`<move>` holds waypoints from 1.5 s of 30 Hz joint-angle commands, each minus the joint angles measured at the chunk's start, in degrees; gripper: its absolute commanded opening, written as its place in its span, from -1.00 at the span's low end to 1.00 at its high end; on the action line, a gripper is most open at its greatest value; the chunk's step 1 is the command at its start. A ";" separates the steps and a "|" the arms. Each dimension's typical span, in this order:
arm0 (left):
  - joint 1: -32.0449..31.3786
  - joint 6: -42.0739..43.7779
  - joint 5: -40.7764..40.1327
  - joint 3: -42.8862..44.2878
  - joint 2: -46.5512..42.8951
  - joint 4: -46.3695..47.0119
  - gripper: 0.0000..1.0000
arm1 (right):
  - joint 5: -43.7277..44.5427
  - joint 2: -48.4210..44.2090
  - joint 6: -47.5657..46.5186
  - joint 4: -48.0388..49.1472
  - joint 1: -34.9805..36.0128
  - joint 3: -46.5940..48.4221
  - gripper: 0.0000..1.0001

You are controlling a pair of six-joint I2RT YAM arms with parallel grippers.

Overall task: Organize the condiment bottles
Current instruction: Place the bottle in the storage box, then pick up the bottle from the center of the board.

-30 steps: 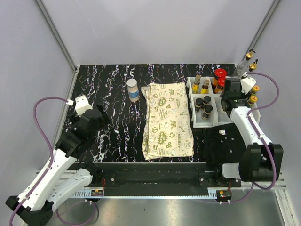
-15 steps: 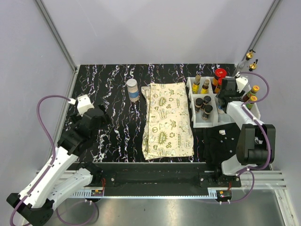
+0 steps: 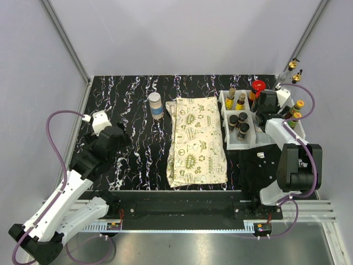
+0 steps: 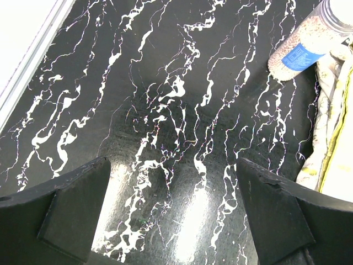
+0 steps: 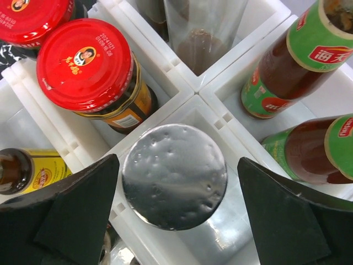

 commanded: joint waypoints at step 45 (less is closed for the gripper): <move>0.22 8.17 12.60 -3.15 -8.44 8.92 0.98 | -46.03 1.21 -19.96 4.85 32.14 21.46 1.00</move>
